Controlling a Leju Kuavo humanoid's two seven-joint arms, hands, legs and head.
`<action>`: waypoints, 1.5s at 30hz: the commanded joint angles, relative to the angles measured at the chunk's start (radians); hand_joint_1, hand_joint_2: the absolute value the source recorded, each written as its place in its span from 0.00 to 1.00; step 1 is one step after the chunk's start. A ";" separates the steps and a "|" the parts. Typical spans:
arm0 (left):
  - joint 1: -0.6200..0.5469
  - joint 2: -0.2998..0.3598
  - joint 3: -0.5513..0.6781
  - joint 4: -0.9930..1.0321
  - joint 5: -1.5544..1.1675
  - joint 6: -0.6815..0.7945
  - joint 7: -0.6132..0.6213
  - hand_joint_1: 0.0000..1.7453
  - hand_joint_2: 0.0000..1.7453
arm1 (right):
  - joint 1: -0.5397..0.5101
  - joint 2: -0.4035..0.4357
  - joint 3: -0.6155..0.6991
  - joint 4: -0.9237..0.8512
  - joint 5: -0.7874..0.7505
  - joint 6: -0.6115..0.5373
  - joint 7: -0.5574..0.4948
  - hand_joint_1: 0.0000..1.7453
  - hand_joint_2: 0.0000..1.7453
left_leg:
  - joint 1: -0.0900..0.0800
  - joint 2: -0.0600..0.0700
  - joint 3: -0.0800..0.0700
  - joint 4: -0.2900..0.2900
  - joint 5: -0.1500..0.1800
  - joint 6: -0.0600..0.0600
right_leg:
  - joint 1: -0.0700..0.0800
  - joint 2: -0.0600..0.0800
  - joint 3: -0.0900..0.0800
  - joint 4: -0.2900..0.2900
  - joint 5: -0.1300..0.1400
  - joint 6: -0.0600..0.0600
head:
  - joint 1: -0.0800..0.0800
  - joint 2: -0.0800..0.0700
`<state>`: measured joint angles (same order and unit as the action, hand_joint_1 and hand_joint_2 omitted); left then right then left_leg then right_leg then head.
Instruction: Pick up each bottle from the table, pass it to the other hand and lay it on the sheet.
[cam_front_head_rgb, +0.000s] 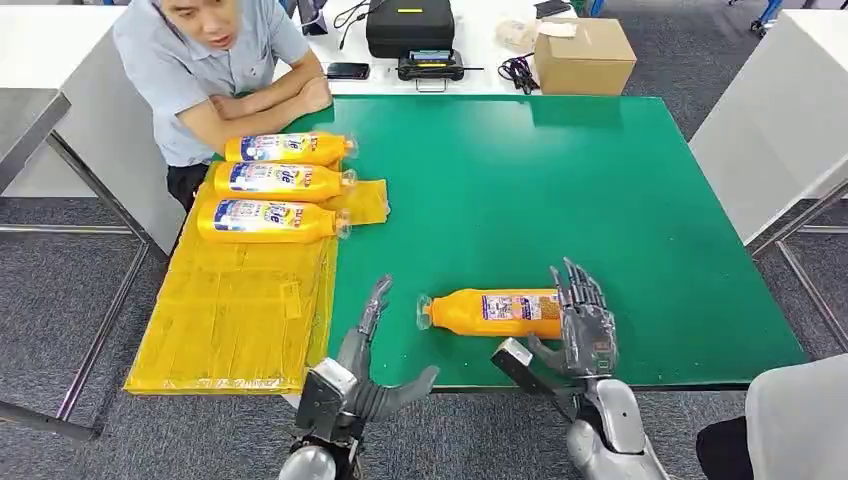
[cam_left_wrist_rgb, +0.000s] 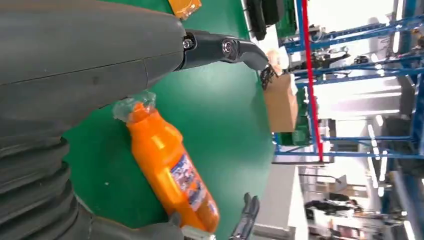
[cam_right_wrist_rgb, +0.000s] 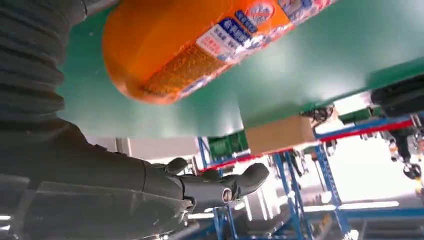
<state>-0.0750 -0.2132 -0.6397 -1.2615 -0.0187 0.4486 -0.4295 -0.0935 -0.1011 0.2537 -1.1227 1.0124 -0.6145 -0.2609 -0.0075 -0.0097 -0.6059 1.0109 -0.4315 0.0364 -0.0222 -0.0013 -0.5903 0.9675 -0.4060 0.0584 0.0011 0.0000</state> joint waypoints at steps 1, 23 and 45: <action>-0.038 0.027 -0.029 0.061 -0.024 -0.009 0.032 0.00 1.00 | -0.073 -0.009 0.043 0.091 -0.057 0.080 0.000 0.00 1.00 | 0.001 0.002 0.003 -0.001 -0.001 -0.002 | 0.001 0.002 0.002 -0.001 0.000 -0.002 | 0.000 0.000; -0.046 0.026 -0.036 0.068 -0.066 -0.026 0.054 0.00 1.00 | -0.114 -0.012 0.081 0.125 -0.025 0.095 0.020 0.00 1.00 | 0.001 0.002 0.003 -0.001 -0.001 -0.002 | 0.001 0.001 0.003 -0.001 0.000 -0.002 | 0.000 0.000; -0.050 0.027 -0.042 0.067 -0.088 -0.040 0.079 0.00 1.00 | -0.191 -0.040 0.150 0.197 0.020 0.260 0.103 0.00 1.00 | 0.001 0.001 0.003 0.000 -0.001 -0.002 | 0.001 0.001 0.002 0.000 0.000 -0.002 | 0.000 0.000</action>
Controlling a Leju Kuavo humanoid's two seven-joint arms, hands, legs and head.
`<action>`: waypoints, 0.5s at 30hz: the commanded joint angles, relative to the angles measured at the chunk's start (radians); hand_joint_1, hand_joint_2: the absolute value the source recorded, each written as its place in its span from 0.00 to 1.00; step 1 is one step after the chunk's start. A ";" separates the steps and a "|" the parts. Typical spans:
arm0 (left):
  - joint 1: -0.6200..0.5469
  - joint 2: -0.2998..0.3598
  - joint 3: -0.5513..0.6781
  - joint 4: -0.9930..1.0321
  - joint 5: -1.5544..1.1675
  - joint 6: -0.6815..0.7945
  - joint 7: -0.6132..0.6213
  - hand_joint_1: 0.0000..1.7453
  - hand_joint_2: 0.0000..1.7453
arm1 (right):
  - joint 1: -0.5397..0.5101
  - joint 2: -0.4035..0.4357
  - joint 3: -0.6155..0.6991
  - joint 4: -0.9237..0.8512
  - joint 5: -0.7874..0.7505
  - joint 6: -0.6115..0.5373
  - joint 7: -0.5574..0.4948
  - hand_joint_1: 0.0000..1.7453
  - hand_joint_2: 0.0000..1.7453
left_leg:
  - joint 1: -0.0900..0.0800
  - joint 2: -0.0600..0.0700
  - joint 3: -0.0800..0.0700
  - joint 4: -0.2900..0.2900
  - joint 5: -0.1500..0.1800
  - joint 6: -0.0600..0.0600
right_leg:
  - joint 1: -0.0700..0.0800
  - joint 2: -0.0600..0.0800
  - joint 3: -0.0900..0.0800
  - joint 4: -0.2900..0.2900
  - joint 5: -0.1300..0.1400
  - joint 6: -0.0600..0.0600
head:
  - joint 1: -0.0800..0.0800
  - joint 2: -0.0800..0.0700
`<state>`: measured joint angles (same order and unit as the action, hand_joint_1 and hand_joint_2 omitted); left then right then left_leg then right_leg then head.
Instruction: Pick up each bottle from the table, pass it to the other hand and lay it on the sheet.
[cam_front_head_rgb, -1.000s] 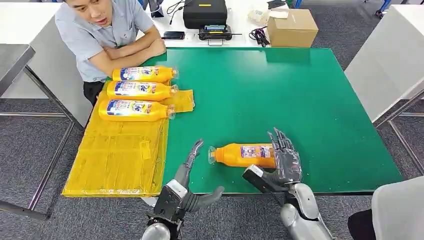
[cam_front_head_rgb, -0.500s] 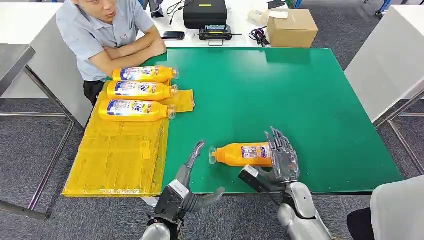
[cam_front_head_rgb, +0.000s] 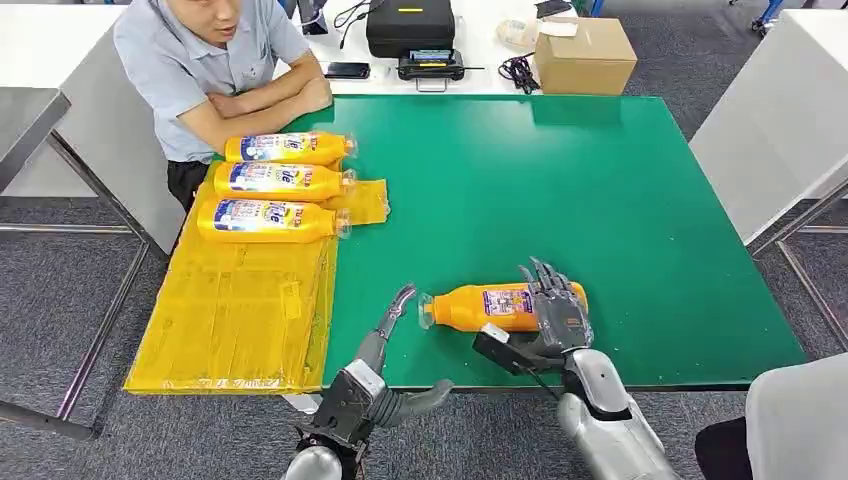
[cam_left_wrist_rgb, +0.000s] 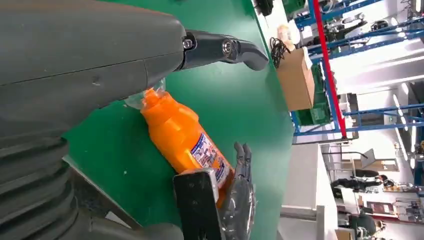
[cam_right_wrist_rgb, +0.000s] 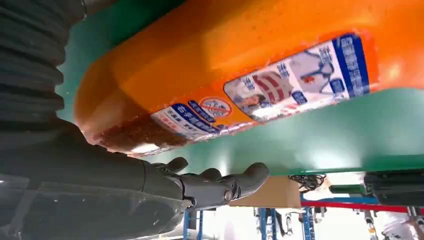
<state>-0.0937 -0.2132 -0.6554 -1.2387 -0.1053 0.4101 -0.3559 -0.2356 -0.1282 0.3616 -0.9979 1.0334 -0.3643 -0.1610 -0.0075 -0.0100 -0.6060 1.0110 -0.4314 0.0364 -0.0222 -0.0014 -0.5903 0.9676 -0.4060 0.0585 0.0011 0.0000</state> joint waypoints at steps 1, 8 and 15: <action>-0.031 0.027 -0.026 0.045 -0.001 -0.002 0.005 0.00 1.00 | -0.049 -0.013 0.042 0.072 -0.001 0.010 0.003 0.00 1.00 | 0.002 0.003 0.005 0.000 -0.002 -0.003 | 0.002 0.002 0.005 0.000 -0.001 -0.003 | 0.000 0.000; -0.019 0.028 -0.015 0.033 0.000 -0.025 0.029 0.00 1.00 | -0.075 -0.039 0.081 0.050 0.038 0.064 0.065 0.00 1.00 | 0.001 0.003 0.004 0.000 -0.002 -0.002 | 0.001 0.002 0.003 0.000 -0.001 -0.003 | 0.000 0.000; -0.015 0.030 -0.014 0.037 -0.011 -0.051 0.053 0.00 1.00 | -0.081 -0.069 0.122 0.033 0.052 0.119 0.108 0.00 1.00 | 0.001 0.002 0.005 0.000 -0.002 -0.002 | 0.002 0.001 0.005 -0.001 -0.001 -0.003 | 0.000 0.000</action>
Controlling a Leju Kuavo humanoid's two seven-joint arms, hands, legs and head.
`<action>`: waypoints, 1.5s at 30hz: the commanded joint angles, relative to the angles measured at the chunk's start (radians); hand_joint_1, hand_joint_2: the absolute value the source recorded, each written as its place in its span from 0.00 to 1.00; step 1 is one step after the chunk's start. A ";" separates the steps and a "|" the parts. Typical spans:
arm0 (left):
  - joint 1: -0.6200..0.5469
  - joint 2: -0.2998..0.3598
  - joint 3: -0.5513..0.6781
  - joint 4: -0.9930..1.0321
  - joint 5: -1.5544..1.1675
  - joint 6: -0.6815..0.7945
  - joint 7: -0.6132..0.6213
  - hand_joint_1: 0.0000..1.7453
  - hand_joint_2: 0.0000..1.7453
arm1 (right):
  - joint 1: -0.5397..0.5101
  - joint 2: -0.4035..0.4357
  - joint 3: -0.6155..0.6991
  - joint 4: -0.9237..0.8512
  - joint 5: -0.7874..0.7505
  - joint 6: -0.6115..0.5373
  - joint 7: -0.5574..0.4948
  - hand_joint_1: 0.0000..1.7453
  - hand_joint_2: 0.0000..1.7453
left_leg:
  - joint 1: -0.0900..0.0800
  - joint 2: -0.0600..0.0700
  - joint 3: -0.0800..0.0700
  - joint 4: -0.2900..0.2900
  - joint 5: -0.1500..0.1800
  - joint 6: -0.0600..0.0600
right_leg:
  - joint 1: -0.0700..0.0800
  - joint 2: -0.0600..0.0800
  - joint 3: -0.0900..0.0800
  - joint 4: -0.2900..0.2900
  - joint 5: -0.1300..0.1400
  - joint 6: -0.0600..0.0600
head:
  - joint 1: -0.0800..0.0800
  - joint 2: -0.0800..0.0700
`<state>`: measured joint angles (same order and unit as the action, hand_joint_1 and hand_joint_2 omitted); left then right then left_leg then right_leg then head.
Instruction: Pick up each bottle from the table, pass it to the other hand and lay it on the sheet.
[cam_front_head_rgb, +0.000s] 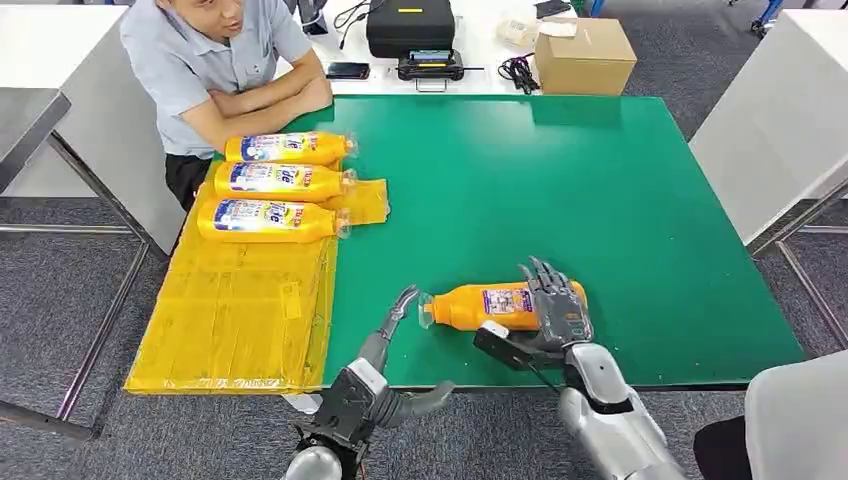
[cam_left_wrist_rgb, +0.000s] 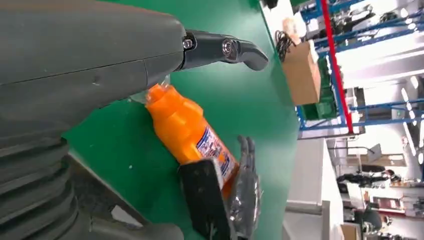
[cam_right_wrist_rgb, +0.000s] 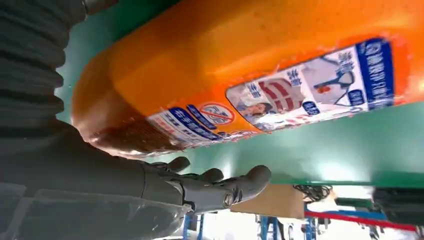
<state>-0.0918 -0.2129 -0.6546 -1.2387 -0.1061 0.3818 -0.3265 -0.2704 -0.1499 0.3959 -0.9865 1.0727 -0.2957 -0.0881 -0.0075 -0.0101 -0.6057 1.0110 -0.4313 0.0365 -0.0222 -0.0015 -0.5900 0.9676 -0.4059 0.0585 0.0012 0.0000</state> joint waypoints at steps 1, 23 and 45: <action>-0.017 0.030 -0.014 0.036 -0.011 -0.024 0.025 0.00 1.00 | -0.052 -0.048 0.095 0.029 0.021 0.049 0.039 0.00 1.00 | 0.001 0.002 0.005 0.000 -0.002 -0.003 | 0.002 0.001 0.005 -0.001 -0.002 -0.003 | 0.000 0.000; -0.016 0.021 0.000 0.041 -0.038 -0.023 0.036 0.00 1.00 | -0.061 -0.137 0.147 0.021 -0.111 0.262 0.039 1.00 1.00 | 0.001 -0.001 0.005 0.000 -0.001 -0.002 | 0.001 -0.001 0.006 -0.001 -0.001 -0.002 | 0.000 0.000; 0.015 -0.024 0.093 -0.030 0.264 0.088 -0.163 0.00 1.00 | 0.125 -0.047 -0.065 -0.263 -0.556 0.227 -0.203 1.00 1.00 | 0.003 0.001 0.013 0.000 -0.002 -0.003 | 0.003 0.000 0.013 -0.002 -0.001 -0.004 | 0.000 0.000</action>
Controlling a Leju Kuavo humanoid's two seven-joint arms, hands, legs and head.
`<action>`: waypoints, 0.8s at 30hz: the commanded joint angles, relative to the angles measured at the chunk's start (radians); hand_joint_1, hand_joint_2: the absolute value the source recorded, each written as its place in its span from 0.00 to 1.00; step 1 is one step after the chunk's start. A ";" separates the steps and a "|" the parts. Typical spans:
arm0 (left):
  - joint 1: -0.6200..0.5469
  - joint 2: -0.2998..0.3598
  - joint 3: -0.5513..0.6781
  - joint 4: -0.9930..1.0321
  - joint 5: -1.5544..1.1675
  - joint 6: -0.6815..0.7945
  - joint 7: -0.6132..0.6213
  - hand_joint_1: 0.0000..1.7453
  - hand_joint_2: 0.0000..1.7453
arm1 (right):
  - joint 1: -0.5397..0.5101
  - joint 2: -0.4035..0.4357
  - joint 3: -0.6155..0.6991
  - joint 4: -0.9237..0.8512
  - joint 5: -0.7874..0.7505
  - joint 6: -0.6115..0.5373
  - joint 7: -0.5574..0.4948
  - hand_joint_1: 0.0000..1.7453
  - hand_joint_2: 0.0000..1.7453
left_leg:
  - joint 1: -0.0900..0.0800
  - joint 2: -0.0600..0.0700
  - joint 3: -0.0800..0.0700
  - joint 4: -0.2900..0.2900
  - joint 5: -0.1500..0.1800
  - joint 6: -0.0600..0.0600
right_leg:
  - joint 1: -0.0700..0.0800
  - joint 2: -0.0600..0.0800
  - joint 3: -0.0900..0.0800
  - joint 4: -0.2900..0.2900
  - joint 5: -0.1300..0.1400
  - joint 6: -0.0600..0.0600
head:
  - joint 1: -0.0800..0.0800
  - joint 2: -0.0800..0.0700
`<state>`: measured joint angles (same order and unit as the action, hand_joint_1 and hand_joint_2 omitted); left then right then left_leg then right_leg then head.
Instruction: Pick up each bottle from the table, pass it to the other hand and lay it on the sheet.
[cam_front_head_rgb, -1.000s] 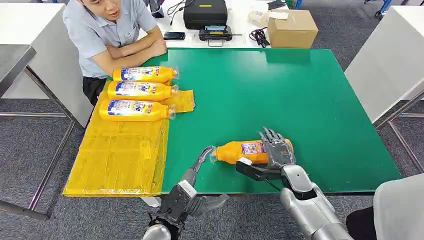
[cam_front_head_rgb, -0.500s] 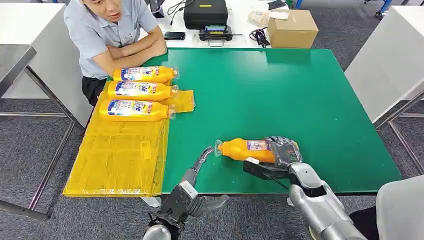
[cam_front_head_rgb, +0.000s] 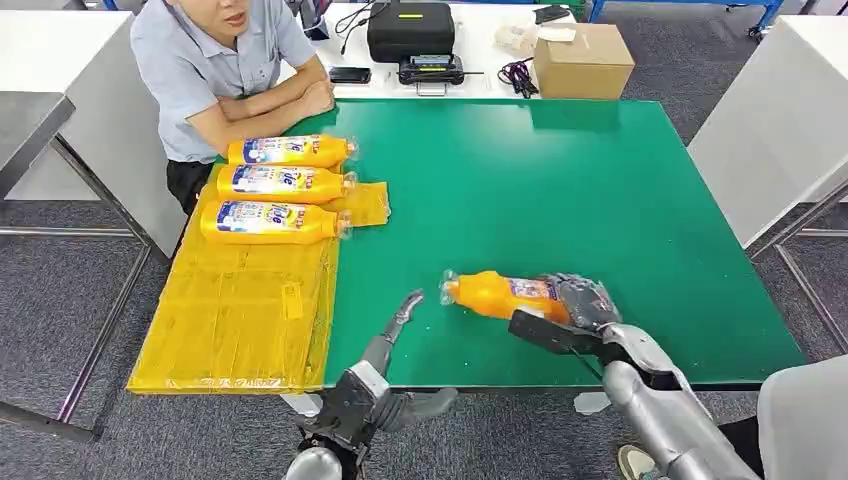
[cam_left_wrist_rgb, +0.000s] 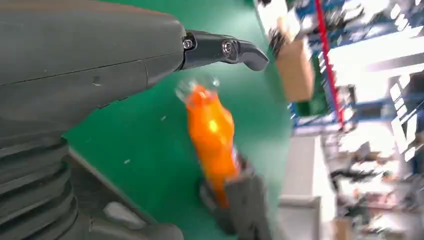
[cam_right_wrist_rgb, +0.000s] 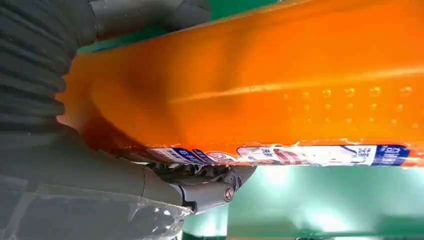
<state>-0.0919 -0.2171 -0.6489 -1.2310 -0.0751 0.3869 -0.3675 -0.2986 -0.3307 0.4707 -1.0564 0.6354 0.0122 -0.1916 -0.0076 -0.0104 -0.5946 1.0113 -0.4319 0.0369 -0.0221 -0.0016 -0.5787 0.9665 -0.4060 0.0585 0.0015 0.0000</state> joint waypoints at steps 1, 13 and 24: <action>0.031 -0.023 0.102 -0.061 0.274 0.104 -0.149 0.00 1.00 | 0.165 0.168 -0.163 -0.225 -0.144 -0.104 -0.117 1.00 1.00 | 0.003 0.002 0.002 0.000 -0.002 -0.004 | 0.003 0.001 0.001 0.000 -0.001 -0.005 | 0.000 0.000; 0.052 0.019 0.067 -0.016 0.624 -0.014 0.008 0.00 1.00 | 0.166 0.286 -0.078 -0.302 -0.248 -0.185 -0.187 1.00 1.00 | 0.004 0.005 -0.001 -0.001 -0.002 -0.004 | 0.004 0.003 -0.002 0.000 -0.002 -0.004 | 0.000 0.000; -0.027 0.038 -0.015 0.007 0.594 -0.036 -0.030 0.00 1.00 | 0.084 0.287 -0.065 -0.196 -0.264 -0.226 -0.207 1.00 1.00 | 0.002 0.003 -0.004 0.000 -0.002 -0.004 | 0.002 0.003 -0.004 0.001 -0.002 -0.004 | 0.000 0.000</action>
<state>-0.0536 -0.2182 -0.5844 -1.2825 0.5627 0.3540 -0.3712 -0.1311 -0.0538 0.3727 -1.3538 0.3639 -0.2068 -0.4028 -0.0073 -0.0105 -0.6040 1.0109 -0.4316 0.0362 -0.0219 -0.0016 -0.5878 0.9677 -0.4062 0.0583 0.0011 0.0000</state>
